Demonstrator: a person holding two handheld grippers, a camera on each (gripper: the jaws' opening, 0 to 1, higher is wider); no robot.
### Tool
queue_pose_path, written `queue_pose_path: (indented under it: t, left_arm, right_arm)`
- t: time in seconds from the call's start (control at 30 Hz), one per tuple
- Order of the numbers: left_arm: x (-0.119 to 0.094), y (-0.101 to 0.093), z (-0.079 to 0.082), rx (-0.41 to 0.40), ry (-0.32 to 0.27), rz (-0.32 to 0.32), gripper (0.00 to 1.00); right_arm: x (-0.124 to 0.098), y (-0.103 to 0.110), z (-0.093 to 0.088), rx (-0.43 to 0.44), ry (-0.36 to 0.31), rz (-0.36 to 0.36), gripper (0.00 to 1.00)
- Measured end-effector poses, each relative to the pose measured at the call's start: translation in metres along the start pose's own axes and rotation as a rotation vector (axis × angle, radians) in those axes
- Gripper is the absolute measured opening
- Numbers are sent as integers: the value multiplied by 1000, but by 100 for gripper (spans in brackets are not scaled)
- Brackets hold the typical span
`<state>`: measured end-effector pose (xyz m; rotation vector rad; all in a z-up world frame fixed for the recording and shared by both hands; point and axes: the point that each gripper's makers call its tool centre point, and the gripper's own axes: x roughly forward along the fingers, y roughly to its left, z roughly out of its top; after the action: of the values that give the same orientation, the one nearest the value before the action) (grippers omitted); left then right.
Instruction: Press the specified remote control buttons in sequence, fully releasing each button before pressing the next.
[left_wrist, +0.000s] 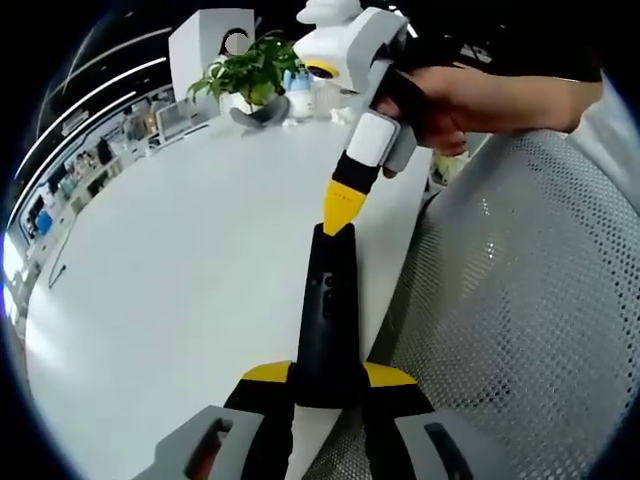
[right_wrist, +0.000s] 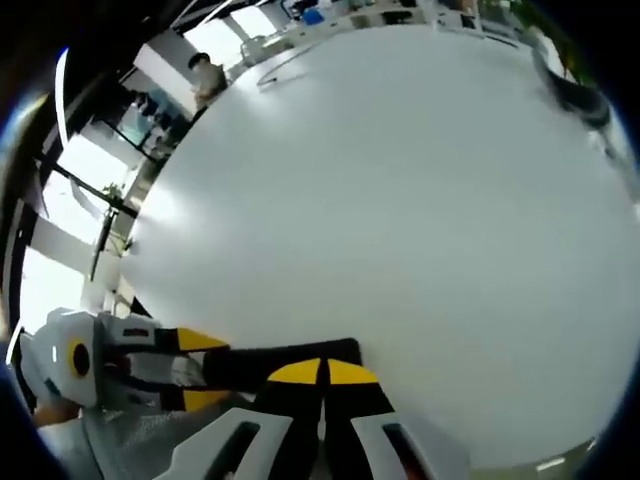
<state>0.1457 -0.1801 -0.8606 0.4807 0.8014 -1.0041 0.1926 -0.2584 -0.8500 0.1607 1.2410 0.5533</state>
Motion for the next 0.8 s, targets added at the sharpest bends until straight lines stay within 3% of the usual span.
queue_pose_path:
  t: [0.23,0.4,0.53,0.7,0.8]
  left_arm:
    - [0,0,0,-5,1,2,25]
    - [0,0,0,-6,2,3,25]
    - [-1,0,0,-7,1,3,25]
    - [-1,0,0,-8,0,4,25]
    - [-1,0,0,-7,-1,3,25]
  right_arm:
    - [-2,1,0,-58,14,-26,0]
    - [-7,-1,12,-35,-57,-6,0]
    - [-3,0,6,-9,-21,9,0]
    - [2,3,-2,-47,28,-4,0]
    - [1,3,-1,-50,17,-7,0]
